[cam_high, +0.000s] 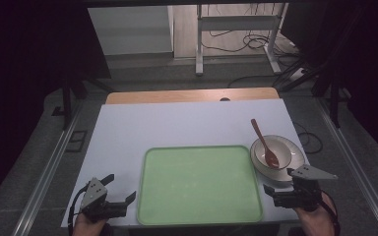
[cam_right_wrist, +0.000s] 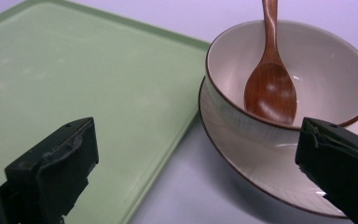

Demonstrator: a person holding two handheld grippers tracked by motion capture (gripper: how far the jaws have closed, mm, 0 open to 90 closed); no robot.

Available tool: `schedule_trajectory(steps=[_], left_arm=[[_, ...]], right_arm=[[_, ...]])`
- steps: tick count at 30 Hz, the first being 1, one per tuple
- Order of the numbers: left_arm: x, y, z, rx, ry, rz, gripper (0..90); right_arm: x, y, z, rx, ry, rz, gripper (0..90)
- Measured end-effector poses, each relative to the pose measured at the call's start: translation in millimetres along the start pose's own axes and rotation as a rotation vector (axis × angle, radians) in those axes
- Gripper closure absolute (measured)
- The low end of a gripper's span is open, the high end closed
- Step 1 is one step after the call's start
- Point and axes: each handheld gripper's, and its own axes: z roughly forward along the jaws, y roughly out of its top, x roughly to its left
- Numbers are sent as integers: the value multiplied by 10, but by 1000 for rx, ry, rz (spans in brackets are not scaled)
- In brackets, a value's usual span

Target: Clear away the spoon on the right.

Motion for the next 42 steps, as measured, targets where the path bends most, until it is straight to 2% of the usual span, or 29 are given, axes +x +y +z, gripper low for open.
schedule_trajectory(steps=[15,20,32,42], left_arm=[[30,-5,-1,-5,-10,-28,29],[34,-4,0,-4,-11,-30,29],[38,-4,2,-1,-13,-33,30],[37,-2,6,2,-13,-33,30]], right_arm=[[-78,228,43,12,-12,-28,0],[-118,314,56,3,-5,-19,0],[-255,545,215,44,2,-5,3],[-345,698,397,92,-21,2,23]])
